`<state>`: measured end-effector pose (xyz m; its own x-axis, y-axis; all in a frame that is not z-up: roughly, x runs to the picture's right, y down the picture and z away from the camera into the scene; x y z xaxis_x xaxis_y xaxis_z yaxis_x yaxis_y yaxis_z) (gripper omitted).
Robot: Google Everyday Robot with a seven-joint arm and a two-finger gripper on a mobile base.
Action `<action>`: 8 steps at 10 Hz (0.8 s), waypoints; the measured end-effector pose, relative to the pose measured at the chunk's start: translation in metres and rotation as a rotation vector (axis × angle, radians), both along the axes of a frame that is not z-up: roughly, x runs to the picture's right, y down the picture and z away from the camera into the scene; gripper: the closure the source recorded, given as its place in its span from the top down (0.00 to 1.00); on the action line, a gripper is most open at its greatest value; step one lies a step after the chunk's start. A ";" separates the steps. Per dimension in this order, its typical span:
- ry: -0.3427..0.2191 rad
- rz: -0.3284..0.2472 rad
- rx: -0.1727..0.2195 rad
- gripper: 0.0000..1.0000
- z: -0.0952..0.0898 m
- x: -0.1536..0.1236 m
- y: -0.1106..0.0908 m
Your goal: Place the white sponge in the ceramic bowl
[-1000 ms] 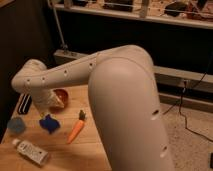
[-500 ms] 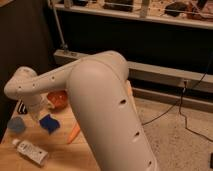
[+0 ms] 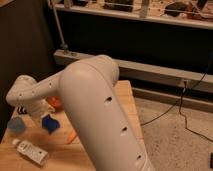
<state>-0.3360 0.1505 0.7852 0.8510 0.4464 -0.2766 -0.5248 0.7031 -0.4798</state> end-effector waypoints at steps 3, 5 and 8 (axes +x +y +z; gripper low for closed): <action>-0.012 -0.016 -0.003 0.65 0.016 0.000 0.011; -0.016 -0.024 -0.012 0.65 0.024 0.002 0.019; -0.017 -0.030 -0.029 0.65 0.031 0.002 0.031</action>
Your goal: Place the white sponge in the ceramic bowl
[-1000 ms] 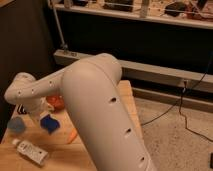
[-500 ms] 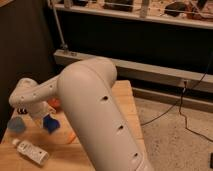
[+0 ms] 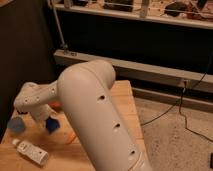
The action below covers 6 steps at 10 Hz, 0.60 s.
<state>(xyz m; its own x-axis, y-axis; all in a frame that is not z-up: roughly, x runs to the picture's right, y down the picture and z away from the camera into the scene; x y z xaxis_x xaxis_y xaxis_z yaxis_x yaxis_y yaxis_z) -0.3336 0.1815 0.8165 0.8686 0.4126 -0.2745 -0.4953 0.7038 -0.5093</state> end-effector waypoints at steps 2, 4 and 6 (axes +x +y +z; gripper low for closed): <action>0.001 -0.012 -0.002 0.65 0.003 -0.004 0.006; 0.016 -0.027 0.008 0.65 0.008 -0.005 0.006; 0.024 -0.033 0.018 0.65 0.014 -0.013 0.005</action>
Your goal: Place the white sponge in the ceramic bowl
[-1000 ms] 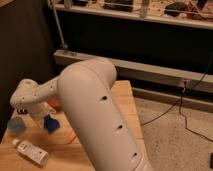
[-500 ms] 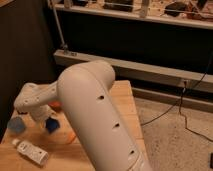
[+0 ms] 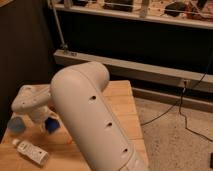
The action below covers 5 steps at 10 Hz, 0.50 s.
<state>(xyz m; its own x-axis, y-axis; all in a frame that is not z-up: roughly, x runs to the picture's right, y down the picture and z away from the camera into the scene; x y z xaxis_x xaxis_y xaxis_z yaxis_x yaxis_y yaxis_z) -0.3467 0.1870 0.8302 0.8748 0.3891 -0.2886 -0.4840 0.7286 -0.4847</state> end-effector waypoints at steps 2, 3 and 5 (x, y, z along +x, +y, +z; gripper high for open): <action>0.008 0.000 -0.004 0.64 0.006 -0.007 0.001; 0.011 -0.001 -0.020 0.58 0.009 -0.009 0.006; 0.021 0.007 -0.052 0.40 0.014 -0.009 0.012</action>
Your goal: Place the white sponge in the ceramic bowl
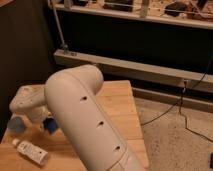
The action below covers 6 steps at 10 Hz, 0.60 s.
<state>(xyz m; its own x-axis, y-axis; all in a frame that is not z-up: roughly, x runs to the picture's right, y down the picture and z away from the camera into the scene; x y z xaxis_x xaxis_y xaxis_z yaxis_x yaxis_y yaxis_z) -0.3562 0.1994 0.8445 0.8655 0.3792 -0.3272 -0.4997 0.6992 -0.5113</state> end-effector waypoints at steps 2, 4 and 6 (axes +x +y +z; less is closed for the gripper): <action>0.011 0.009 -0.015 0.18 0.005 0.001 -0.001; -0.015 0.022 0.017 0.01 -0.008 -0.012 -0.020; -0.072 0.058 0.067 0.00 -0.054 -0.035 -0.061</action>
